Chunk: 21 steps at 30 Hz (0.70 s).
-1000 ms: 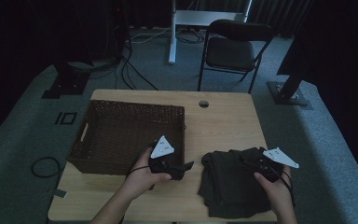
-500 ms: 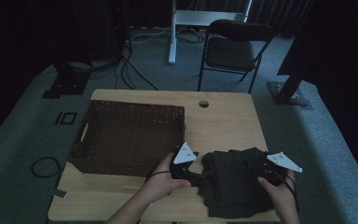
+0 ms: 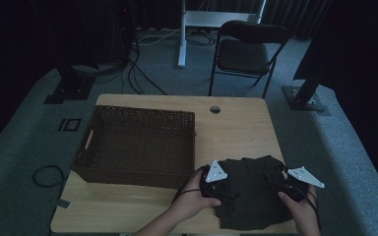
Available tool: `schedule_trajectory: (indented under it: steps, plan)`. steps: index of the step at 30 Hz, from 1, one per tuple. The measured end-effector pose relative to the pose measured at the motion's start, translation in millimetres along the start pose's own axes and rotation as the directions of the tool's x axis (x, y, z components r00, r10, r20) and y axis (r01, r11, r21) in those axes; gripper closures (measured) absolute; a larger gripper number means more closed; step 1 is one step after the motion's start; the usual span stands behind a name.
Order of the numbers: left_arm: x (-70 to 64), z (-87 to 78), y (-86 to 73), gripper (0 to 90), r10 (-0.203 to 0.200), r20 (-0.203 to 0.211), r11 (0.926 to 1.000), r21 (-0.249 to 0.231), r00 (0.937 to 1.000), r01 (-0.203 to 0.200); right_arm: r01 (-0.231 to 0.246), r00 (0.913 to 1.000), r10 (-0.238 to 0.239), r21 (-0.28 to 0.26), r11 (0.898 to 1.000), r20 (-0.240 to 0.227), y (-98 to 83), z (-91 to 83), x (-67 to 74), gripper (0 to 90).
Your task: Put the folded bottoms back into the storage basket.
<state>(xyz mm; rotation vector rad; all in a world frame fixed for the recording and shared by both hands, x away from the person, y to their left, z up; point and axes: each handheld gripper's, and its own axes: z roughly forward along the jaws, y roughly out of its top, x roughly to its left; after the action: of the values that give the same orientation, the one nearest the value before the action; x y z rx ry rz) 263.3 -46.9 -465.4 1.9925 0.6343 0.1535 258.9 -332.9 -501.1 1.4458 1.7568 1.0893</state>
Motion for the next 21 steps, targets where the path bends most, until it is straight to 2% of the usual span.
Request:
schedule_trajectory:
  steps: [4,10,12,14,16,19,21]
  plan:
    - [-4.4,10.9,-8.0,18.8,0.005,-0.021,0.9999,0.014,0.9998,-0.005,0.002,0.9999,-0.002,0.016,1.000,0.014,-6.4,0.4,-5.6,13.4]
    - [-3.6,24.3,-21.9,18.7,-0.029,-0.057,0.9989,0.034,0.9980,0.031,0.010,0.9996,-0.012,0.049,0.999,0.026,-16.1,2.2,-12.6,13.4]
    - [-1.4,28.1,-26.9,18.8,-0.032,-0.095,0.9977,0.057,0.9950,0.038,0.008,0.9997,-0.009,0.058,0.998,0.024,-19.7,3.5,-13.6,13.4]
    - [1.1,30.4,-29.6,18.7,-0.045,-0.108,0.9971,0.056,0.9931,0.051,0.004,0.9999,-0.005,0.061,0.998,0.016,-22.2,4.6,-14.1,13.4]
    - [5.3,32.6,-33.2,18.8,-0.044,-0.131,0.9956,0.076,0.9904,0.055,0.000,1.0000,0.000,0.070,0.998,0.008,-26.6,6.7,-14.8,13.4]
    - [9.6,35.5,-37.6,18.7,-0.056,-0.146,0.9937,0.088,0.9877,0.069,0.004,1.0000,-0.004,0.080,0.997,0.003,-29.2,8.5,-15.4,13.4]
    - [11.4,37.7,-39.2,18.2,-0.070,-0.143,0.9929,0.086,0.9873,0.083,0.012,0.9999,-0.013,0.088,0.996,0.003,-30.3,10.0,-15.4,13.4]
